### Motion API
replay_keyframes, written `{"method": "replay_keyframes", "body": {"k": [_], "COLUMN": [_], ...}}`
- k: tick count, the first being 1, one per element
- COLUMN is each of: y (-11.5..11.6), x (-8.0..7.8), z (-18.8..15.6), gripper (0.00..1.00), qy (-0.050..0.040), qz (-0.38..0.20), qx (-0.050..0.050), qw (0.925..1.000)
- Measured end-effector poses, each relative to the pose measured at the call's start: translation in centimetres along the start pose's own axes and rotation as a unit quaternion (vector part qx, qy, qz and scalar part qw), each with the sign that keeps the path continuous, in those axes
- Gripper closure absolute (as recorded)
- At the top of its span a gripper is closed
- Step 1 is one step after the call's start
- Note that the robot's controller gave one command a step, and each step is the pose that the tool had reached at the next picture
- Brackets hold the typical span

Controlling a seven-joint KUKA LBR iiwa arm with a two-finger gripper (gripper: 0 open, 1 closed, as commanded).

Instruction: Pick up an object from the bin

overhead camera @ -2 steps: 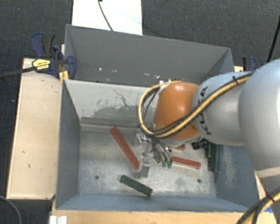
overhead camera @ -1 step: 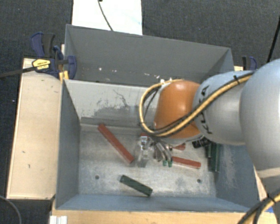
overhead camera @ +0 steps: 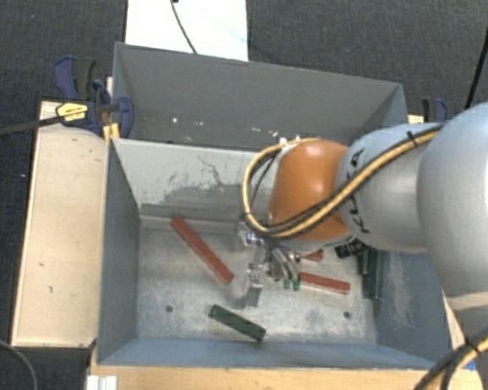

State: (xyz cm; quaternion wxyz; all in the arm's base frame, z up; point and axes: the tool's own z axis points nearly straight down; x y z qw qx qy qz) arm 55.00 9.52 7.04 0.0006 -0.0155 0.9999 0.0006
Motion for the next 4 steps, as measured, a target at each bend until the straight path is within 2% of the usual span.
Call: {"method": "replay_keyframes", "body": {"k": [1,2,3,4], "y": [4.8,4.5,3.8,2.8], "x": [-2.1,-2.0,-1.2,0.4], "z": [0.0,0.0,-10.8,-17.9], "gripper": [0.0,1.0,1.0,1.0], "qy": [-0.0023,-0.0012,-0.0043,-0.0041], "qz": [0.036,0.038,0.031,0.035], "qx": [-0.001,0.0,-0.001,-0.001], "qw": [0.9994,0.9993,0.9995,0.9994]}}
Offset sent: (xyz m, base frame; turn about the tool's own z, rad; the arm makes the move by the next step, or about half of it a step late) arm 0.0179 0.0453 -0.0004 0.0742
